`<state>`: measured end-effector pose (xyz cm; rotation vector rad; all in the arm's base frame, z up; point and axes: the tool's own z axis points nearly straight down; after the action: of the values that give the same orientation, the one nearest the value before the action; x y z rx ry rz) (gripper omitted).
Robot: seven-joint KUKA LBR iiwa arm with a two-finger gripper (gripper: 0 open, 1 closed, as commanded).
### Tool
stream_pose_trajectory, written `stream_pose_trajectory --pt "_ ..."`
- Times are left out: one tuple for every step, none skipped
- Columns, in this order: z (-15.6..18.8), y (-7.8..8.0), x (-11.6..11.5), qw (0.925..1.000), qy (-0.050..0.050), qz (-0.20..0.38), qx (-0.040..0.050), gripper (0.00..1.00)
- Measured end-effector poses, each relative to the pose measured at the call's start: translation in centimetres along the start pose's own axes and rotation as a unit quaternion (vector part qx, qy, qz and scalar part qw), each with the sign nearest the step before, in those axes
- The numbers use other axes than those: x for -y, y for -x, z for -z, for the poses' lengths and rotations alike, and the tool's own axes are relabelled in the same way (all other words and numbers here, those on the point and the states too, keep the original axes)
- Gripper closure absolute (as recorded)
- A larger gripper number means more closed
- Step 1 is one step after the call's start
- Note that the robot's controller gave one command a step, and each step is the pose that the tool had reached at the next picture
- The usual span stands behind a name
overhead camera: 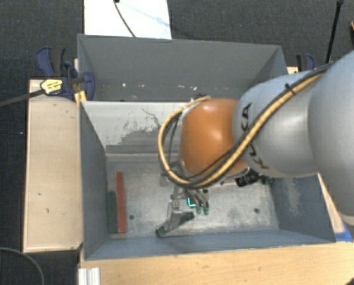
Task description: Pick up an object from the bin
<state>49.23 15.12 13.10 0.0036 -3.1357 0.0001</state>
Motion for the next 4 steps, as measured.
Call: stream_pose_trajectory --pt "-6.35 0.13 5.32 0.999 0.0 -0.045 0.0005 0.0" --pt "-5.9 0.23 4.91 0.999 0.002 -0.044 0.0036 1.0" --pt "-6.0 0.35 5.05 0.9989 0.001 -0.047 0.0044 0.0" --pt "-5.95 0.23 5.02 0.9989 0.001 -0.048 0.0034 1.0"
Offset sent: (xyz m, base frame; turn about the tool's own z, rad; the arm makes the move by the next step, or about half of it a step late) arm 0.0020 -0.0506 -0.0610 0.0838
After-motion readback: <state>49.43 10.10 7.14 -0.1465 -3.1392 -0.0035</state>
